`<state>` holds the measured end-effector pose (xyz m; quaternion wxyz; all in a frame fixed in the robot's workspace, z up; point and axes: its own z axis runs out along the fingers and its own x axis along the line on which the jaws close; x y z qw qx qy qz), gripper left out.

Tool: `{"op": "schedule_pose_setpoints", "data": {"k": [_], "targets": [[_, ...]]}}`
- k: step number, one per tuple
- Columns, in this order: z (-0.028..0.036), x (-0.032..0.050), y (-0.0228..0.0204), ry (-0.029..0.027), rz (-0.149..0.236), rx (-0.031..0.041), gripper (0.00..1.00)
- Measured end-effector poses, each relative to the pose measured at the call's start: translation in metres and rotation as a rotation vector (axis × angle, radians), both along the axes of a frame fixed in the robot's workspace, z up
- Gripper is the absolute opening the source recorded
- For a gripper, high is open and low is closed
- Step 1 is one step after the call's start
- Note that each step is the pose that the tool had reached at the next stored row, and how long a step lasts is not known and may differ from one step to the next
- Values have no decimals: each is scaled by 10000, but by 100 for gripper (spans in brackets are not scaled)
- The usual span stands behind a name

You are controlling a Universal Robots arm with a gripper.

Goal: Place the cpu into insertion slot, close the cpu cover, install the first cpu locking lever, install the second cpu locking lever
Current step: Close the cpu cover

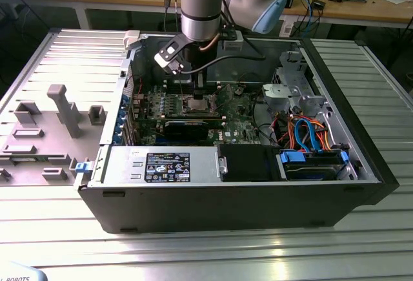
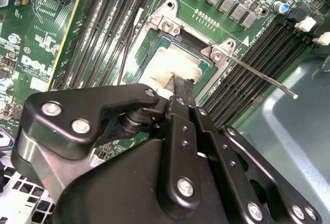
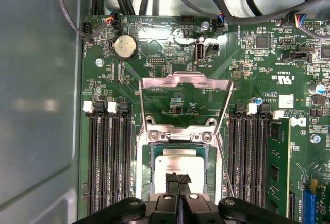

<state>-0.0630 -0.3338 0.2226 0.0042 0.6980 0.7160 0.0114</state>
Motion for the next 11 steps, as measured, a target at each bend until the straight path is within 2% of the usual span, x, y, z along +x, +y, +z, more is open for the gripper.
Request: {"op": "schedule_pose_setpoints", "data": {"k": [11], "targets": [[25, 0, 0, 1, 0, -2, 11]]}}
